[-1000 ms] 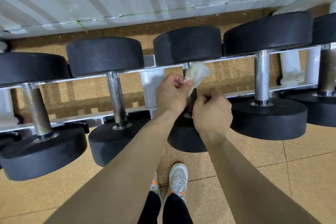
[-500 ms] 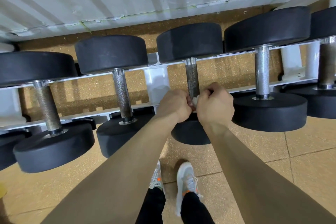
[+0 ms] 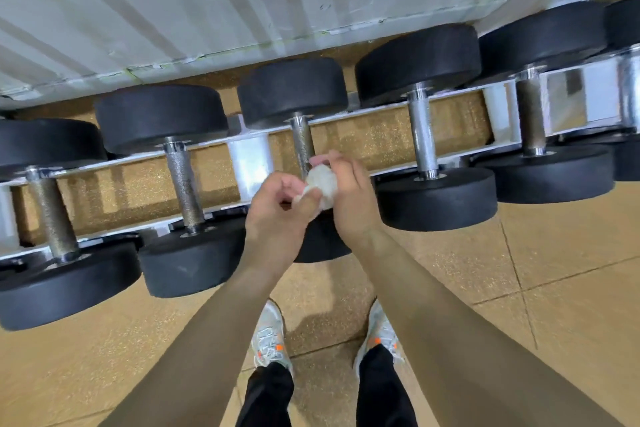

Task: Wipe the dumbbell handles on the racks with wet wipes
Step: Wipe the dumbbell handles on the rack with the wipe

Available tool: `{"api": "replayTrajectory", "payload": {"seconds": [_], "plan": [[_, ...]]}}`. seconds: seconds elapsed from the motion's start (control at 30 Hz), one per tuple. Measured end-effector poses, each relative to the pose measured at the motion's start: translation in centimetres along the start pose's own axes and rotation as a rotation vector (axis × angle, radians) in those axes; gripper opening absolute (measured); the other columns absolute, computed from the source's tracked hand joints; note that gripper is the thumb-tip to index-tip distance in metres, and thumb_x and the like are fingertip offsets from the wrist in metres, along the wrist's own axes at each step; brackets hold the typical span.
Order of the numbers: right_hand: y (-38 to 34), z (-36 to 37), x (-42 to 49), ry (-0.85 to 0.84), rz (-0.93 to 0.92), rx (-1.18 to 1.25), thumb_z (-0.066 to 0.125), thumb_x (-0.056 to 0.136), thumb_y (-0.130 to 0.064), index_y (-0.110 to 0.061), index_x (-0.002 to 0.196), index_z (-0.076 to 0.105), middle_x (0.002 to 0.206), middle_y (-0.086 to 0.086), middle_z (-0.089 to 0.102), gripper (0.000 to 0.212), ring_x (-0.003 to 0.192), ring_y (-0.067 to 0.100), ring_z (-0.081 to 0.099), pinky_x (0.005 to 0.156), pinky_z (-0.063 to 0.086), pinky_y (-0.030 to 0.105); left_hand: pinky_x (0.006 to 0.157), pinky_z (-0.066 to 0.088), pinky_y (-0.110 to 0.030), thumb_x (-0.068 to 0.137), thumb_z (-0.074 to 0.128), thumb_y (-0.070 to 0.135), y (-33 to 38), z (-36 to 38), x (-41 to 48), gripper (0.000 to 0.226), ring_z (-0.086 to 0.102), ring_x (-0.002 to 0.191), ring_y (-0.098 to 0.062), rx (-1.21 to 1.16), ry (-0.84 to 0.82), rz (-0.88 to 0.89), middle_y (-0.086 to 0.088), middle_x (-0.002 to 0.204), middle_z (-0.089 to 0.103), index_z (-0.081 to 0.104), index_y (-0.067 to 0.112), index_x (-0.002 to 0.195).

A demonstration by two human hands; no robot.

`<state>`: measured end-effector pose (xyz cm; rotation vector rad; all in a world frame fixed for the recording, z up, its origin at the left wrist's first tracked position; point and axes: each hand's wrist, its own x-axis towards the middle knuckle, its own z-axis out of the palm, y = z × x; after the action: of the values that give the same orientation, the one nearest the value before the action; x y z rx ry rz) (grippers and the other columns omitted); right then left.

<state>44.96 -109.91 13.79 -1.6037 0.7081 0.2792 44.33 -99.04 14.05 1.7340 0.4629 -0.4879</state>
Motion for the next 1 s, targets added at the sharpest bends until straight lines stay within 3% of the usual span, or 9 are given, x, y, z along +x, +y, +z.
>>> {"api": "replayTrajectory", "payload": {"seconds": [0.13,0.2,0.3,0.5,0.6,0.7,0.8,0.93,1.0], "plan": [[-0.7,-5.2,-2.2,-0.102,0.049,0.165,0.059,0.092,-0.023,-0.016,0.099,0.073,0.090,-0.003,0.072,0.017,0.081,0.012,0.067,0.075,0.054,0.033,0.066,0.049,-0.020,0.083,0.070,0.017,2.7,3.3,-2.9,0.012,0.060,0.071,-0.007,-0.137,-0.134,0.037,0.003,0.077,0.066,0.064,0.014,0.093],[-1.1,-8.6,-2.8,-0.099,0.075,0.189,0.061,0.092,-0.017,-0.020,0.104,0.073,0.099,0.004,0.073,0.017,0.084,0.015,0.069,0.075,0.057,0.035,0.075,0.051,-0.034,0.078,0.059,0.017,3.5,5.3,-3.9,0.022,0.062,0.083,-0.020,-0.224,-0.226,0.002,-0.011,0.089,0.067,0.066,0.009,0.098],[-1.7,-14.0,-2.5,-0.131,0.069,0.182,0.059,0.090,-0.015,-0.020,0.109,0.072,0.097,0.005,0.073,0.024,0.085,0.017,0.069,0.077,0.059,0.039,0.080,0.045,-0.044,0.073,0.058,0.013,4.9,8.7,-5.3,0.028,0.059,0.090,-0.030,-0.324,-0.272,-0.071,-0.013,0.097,0.067,0.070,0.013,0.099],[-2.9,-22.7,-0.8,-0.129,0.085,0.003,0.043,0.099,0.001,-0.015,0.111,0.072,0.097,0.011,0.077,0.035,0.077,0.018,0.075,0.062,0.056,0.026,0.080,0.051,-0.033,0.085,0.059,-0.008,7.5,13.8,-6.6,0.030,0.065,0.089,-0.024,-0.524,-0.252,-0.190,-0.015,0.101,0.069,0.067,0.011,0.107],[-3.7,-26.3,0.1,-0.127,0.077,-0.023,0.042,0.101,0.002,-0.016,0.109,0.072,0.099,0.009,0.078,0.036,0.084,0.020,0.075,0.065,0.059,0.026,0.071,0.051,-0.028,0.082,0.060,-0.008,8.6,14.9,-6.6,0.038,0.065,0.081,-0.020,-0.483,-0.380,-0.295,-0.011,0.099,0.071,0.067,0.012,0.114],[-4.5,-29.2,0.8,-0.122,-0.002,0.010,0.049,0.102,0.000,-0.010,0.111,0.071,0.097,0.007,0.079,0.026,0.088,0.018,0.075,0.069,0.059,0.028,0.076,0.049,-0.033,0.066,0.070,0.001,9.0,15.4,-5.7,0.053,0.067,0.088,-0.025,-0.187,-0.606,-0.407,-0.014,0.110,0.074,0.069,0.017,0.117],[-5.6,-30.8,0.8,-0.195,-0.033,0.052,0.050,0.101,0.002,-0.010,0.109,0.070,0.095,0.007,0.079,0.026,0.086,0.018,0.075,0.069,0.059,0.028,0.087,0.052,-0.040,0.063,0.070,0.013,10.0,16.6,-5.0,0.048,0.070,0.098,-0.027,0.189,-0.630,-0.272,-0.010,0.107,0.075,0.071,0.028,0.109],[-6.6,-31.8,1.4,-0.222,0.189,0.311,0.036,0.096,-0.001,-0.007,0.093,0.070,0.096,0.016,0.077,0.034,0.085,0.024,0.072,0.076,0.057,0.037,0.071,0.052,-0.029,0.073,0.065,-0.009,11.5,17.6,-4.3,0.046,0.066,0.084,-0.022,-0.002,-0.481,-0.123,-0.011,0.100,0.073,0.066,0.020,0.108],[-6.4,-32.0,2.3,-0.242,0.244,0.285,0.032,0.097,-0.014,-0.004,0.086,0.071,0.081,0.020,0.072,0.042,0.077,0.026,0.068,0.082,0.051,0.041,0.070,0.050,-0.030,0.066,0.062,-0.005,12.0,17.5,-3.9,0.051,0.065,0.082,-0.023,-0.102,-0.453,-0.097,-0.007,0.098,0.074,0.063,0.019,0.110]]}}
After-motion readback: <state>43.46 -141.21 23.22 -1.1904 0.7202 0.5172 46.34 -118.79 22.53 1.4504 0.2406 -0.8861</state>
